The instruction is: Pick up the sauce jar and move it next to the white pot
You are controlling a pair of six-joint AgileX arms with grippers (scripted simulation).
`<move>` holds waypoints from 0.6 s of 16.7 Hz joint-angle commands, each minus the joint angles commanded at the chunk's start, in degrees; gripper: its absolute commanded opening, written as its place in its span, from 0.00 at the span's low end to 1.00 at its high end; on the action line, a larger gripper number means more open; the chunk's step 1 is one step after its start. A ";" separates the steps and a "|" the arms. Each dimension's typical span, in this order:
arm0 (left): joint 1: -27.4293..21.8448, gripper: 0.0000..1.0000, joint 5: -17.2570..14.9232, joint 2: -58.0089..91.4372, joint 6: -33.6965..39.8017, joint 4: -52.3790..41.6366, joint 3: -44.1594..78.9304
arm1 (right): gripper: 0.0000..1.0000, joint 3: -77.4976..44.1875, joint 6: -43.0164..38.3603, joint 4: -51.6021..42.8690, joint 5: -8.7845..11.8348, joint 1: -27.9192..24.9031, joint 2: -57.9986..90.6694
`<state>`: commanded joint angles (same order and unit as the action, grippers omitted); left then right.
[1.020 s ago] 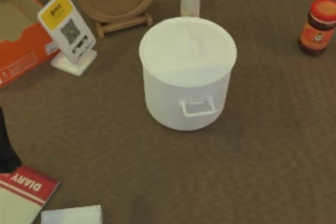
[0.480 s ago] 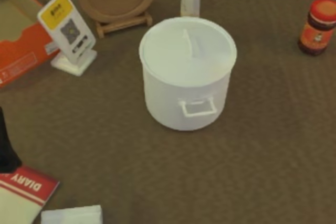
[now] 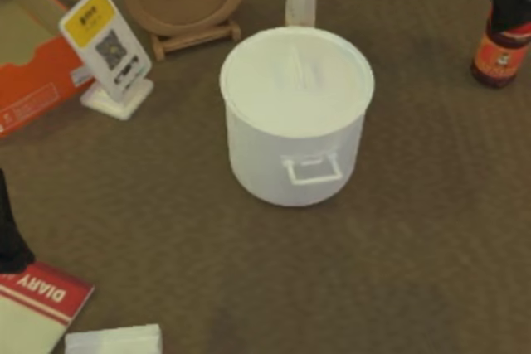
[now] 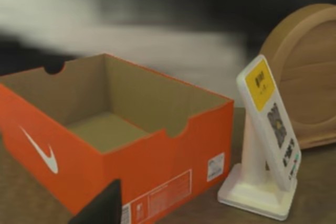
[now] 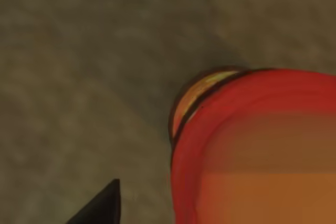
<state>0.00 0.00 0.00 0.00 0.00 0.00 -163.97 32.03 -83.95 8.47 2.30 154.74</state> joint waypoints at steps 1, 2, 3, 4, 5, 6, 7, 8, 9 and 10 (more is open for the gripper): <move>0.00 1.00 0.00 0.00 0.00 0.00 0.00 | 1.00 -0.63 0.19 -0.39 0.08 -0.05 0.78; 0.00 1.00 0.00 0.00 0.00 0.00 0.00 | 1.00 -0.86 0.26 -0.53 0.10 -0.07 1.05; 0.00 1.00 0.00 0.00 0.00 0.00 0.00 | 1.00 -0.86 0.26 -0.53 0.10 -0.07 1.05; 0.00 1.00 0.00 0.00 0.00 0.00 0.00 | 1.00 -0.86 0.26 -0.53 0.10 -0.07 1.05; 0.00 1.00 0.00 0.00 0.00 0.00 0.00 | 1.00 -0.86 0.26 -0.53 0.10 -0.07 1.05; 0.00 1.00 0.00 0.00 0.00 0.00 0.00 | 1.00 -0.86 0.26 -0.53 0.10 -0.07 1.05; 0.00 1.00 0.00 0.00 0.00 0.00 0.00 | 1.00 -0.72 0.20 -0.43 0.03 0.28 1.30; 0.00 1.00 0.00 0.00 0.00 0.00 0.00 | 1.00 -0.53 0.22 -0.25 0.05 0.23 1.24; 0.00 1.00 0.00 0.00 0.00 0.00 0.00 | 1.00 0.25 0.25 0.48 0.08 0.09 1.05; 0.00 1.00 0.00 0.00 0.00 0.00 0.00 | 1.00 1.58 0.22 1.63 0.09 -0.08 0.79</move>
<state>0.00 0.00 0.00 0.00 0.00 0.00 -162.40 32.24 -82.32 8.56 2.22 155.53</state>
